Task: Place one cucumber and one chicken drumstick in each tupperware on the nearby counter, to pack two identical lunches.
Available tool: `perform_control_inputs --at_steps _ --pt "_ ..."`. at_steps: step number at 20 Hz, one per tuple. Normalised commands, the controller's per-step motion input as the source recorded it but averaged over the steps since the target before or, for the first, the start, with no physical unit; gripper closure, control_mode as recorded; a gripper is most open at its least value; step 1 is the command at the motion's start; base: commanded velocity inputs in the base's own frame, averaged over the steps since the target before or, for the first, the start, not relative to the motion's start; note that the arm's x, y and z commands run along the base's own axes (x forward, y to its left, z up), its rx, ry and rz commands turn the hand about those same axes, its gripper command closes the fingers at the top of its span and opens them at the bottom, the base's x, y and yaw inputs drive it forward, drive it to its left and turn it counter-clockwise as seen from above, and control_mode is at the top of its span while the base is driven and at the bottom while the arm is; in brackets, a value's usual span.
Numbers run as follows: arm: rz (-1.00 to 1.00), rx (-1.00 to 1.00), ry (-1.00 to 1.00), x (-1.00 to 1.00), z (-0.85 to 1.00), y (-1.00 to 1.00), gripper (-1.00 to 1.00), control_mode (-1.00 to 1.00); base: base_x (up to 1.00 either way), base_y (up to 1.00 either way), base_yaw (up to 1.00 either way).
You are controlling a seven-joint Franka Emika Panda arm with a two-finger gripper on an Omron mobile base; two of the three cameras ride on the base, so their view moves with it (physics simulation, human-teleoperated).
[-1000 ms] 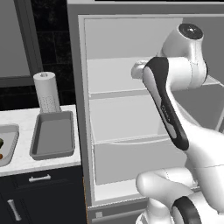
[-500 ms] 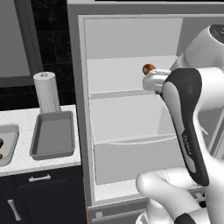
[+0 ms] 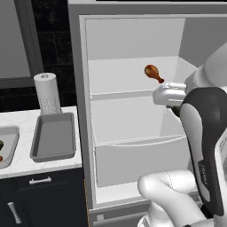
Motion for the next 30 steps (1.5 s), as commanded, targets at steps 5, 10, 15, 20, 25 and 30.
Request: perform_control_inputs --at_steps 5,10,15,20,25,30 --pt "0.0 0.0 0.0 -0.12 -0.01 0.0 1.0 1.0 -0.77 0.08 0.0" --pt "0.0 0.0 0.0 0.0 0.0 0.0 1.0 1.0 -0.74 0.75 0.0" --pt "0.0 0.0 0.0 0.0 0.0 0.0 1.0 1.0 -0.08 1.0 -0.04" --pt "0.0 0.0 0.0 0.0 0.0 0.0 1.0 1.0 0.0 1.0 -0.04" --pt "0.0 0.0 0.0 0.0 0.0 0.0 1.0 1.0 0.12 0.98 -0.03" --pt "0.0 0.0 0.0 0.0 0.0 0.0 1.0 1.0 1.0 0.13 0.0"
